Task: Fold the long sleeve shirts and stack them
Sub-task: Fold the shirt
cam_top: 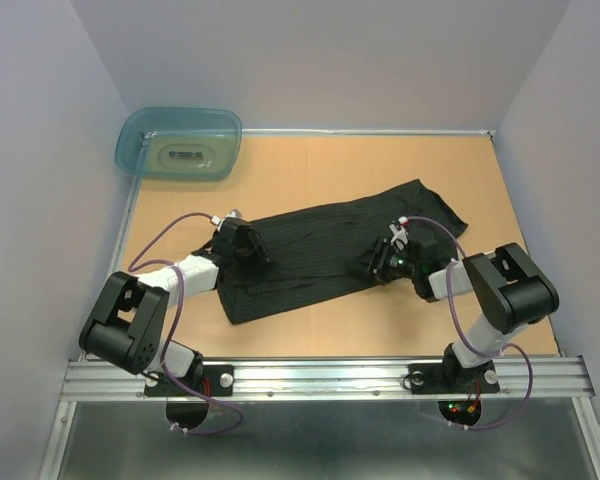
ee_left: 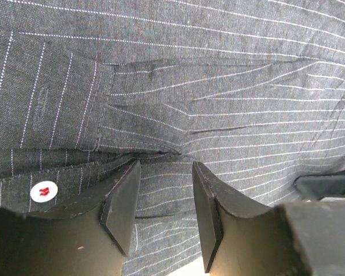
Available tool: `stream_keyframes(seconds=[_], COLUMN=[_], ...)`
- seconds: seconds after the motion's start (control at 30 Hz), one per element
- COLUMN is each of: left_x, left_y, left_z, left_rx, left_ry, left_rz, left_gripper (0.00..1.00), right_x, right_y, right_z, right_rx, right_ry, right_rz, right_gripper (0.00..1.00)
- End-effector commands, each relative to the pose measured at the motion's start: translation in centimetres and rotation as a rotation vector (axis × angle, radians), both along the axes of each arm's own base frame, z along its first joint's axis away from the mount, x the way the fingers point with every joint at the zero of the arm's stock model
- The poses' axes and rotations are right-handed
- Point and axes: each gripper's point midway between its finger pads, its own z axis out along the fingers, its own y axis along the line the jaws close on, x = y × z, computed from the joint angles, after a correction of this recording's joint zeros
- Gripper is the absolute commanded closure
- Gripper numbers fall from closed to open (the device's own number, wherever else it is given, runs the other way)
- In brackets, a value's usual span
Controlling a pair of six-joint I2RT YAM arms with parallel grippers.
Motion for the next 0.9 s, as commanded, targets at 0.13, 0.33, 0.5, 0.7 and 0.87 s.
stream_keyframes(seconds=[0.13, 0.33, 0.5, 0.7, 0.87], left_x=[-0.5, 3.3, 8.4, 12.9, 13.1], left_y=[0.3, 0.0, 0.9, 2.9, 4.4], left_z=[3.2, 10.6, 13.1, 10.3, 4.5], left_rx=[-0.011, -0.014, 0.013, 0.084, 0.108], left_ry=[-0.043, -0.232, -0.286, -0.243, -0.122], left_rz=[-0.013, -0.008, 0.026, 0.081, 0.112], left_gripper=[0.45, 0.24, 0.15, 0.29, 0.37], right_x=[2.1, 7.4, 14.5, 21.0, 24.0], right_y=[-1.9, -0.9, -0.3, -1.3, -2.8], right_z=[6.0, 13.0, 16.7, 14.3, 9.1], right_rx=[-0.091, -0.092, -0.079, -0.098, -0.107], right_ry=[-0.172, -0.335, -0.436, -0.418, -0.35], right_rz=[0.014, 0.001, -0.086, -0.15, -0.192], right_gripper=[0.45, 0.45, 0.45, 0.45, 0.45])
